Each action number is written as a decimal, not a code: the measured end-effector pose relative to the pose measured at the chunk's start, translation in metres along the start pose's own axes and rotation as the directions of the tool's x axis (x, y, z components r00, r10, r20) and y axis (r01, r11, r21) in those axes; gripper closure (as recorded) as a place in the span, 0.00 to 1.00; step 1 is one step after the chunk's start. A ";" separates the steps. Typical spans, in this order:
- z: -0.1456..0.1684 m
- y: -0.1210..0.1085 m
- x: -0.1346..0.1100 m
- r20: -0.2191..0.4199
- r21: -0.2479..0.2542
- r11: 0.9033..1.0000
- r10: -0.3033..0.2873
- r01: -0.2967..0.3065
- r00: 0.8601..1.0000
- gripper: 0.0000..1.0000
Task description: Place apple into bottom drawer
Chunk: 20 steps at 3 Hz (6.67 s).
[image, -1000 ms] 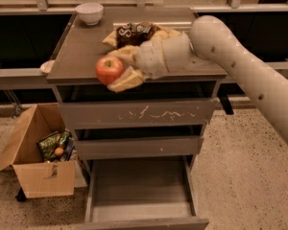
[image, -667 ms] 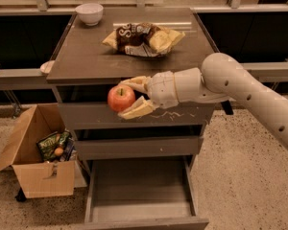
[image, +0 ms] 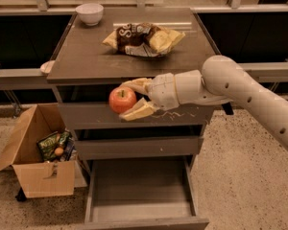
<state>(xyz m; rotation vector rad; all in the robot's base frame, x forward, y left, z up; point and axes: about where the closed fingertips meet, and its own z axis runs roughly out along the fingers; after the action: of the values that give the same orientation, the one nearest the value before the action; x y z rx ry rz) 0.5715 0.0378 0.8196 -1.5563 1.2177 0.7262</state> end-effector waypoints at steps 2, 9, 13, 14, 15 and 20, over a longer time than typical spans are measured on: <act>-0.025 0.056 0.122 -0.083 0.006 0.997 0.072 -0.072 0.994 1.00; 0.037 0.167 0.471 -0.268 -0.081 0.928 0.332 -0.365 0.904 1.00; 0.126 0.235 0.557 -0.340 -0.236 0.857 0.369 -0.458 0.865 1.00; 0.143 0.248 0.575 -0.362 -0.243 0.835 0.394 -0.493 0.845 1.00; 0.150 0.252 0.588 -0.358 -0.230 0.824 0.423 -0.518 0.832 0.82; 0.113 0.234 0.599 -0.187 -0.149 0.829 0.512 -0.539 0.839 0.00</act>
Offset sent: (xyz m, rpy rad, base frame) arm -0.0293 -0.1127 -0.2032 -0.0919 0.1327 -0.0650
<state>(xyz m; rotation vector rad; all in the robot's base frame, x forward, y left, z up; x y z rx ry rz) 0.5530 -0.0664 0.1757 -1.4485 1.7624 1.1376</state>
